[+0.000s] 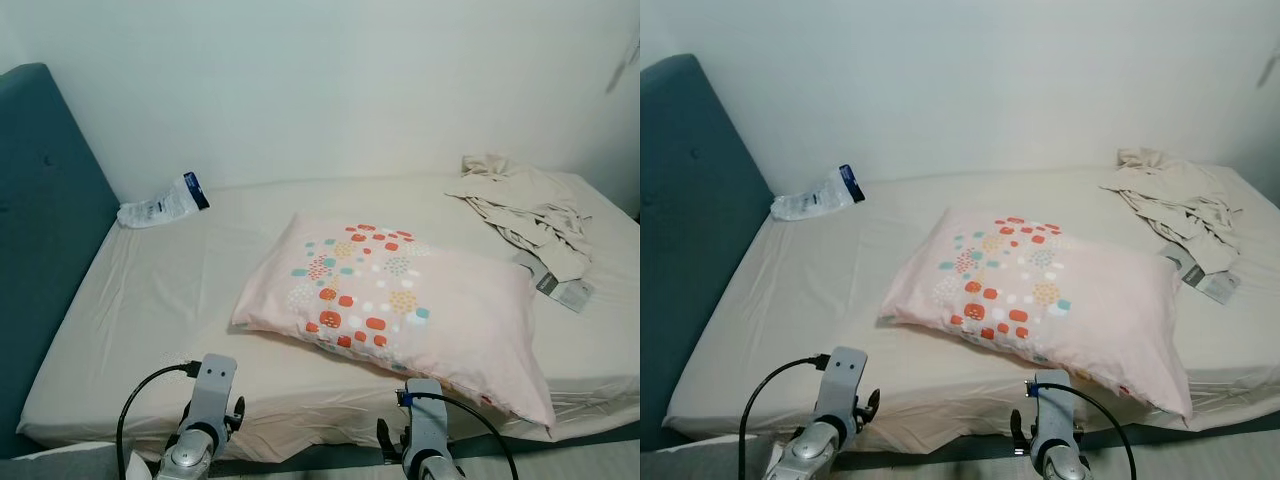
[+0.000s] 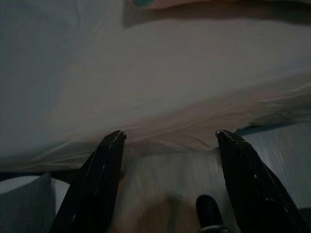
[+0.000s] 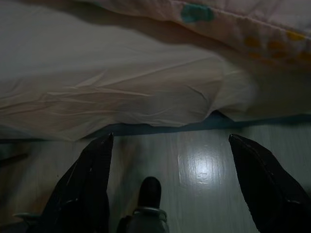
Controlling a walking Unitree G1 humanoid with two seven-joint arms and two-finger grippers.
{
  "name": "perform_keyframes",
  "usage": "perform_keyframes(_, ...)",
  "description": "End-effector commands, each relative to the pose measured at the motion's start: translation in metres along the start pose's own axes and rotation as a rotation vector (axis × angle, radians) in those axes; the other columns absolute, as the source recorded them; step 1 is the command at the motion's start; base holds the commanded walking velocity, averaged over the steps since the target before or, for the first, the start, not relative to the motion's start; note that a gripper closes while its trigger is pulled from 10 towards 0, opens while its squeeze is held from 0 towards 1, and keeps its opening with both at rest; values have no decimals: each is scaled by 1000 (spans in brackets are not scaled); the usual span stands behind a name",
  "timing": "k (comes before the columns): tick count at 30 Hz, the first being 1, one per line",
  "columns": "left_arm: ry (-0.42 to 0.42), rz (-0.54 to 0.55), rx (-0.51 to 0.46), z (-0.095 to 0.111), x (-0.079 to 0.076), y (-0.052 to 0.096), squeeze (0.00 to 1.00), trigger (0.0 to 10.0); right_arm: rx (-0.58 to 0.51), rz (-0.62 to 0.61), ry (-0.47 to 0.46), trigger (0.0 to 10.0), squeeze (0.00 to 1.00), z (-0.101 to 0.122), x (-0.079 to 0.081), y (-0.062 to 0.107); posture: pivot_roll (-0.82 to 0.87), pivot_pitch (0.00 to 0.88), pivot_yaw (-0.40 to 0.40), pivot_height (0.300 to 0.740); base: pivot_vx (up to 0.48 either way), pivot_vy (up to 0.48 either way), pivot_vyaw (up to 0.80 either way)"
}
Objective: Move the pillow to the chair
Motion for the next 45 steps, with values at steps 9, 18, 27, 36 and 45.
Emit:
perform_keyframes(9,-49,-1,34,-10,3,3,0,10000,31,6,-7,10000,0,-9,2,2,-4,90,31,740,0,0,0)
perform_keyframes(18,-78,-22,43,-10,-2,2,0,10000,32,2,-15,10000,0,-10,1,2,-9,93,37,740,0,0,0)
perform_keyframes(27,-89,-38,43,-9,-5,1,0,10000,35,-2,-15,10000,0,-11,1,3,-12,97,39,740,0,0,0)
perform_keyframes(36,-80,-43,60,-12,-7,2,0,10000,36,-2,-17,10000,0,-11,1,3,-14,99,40,740,0,-320,0)
perform_keyframes(45,-70,-32,77,-13,-4,1,0,10000,37,-1,-19,10000,0,-11,2,3,-15,104,39,740,0,0,0)
Point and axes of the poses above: a point about 5 cm out from each wrist's last joint towards the gripper, its own y axis pointing back from the gripper into the wrist, its own z axis along the axis of the wrist's last joint, x = y × z, the point moved 4 cm from there along -y, pointing out of the wrist towards the gripper
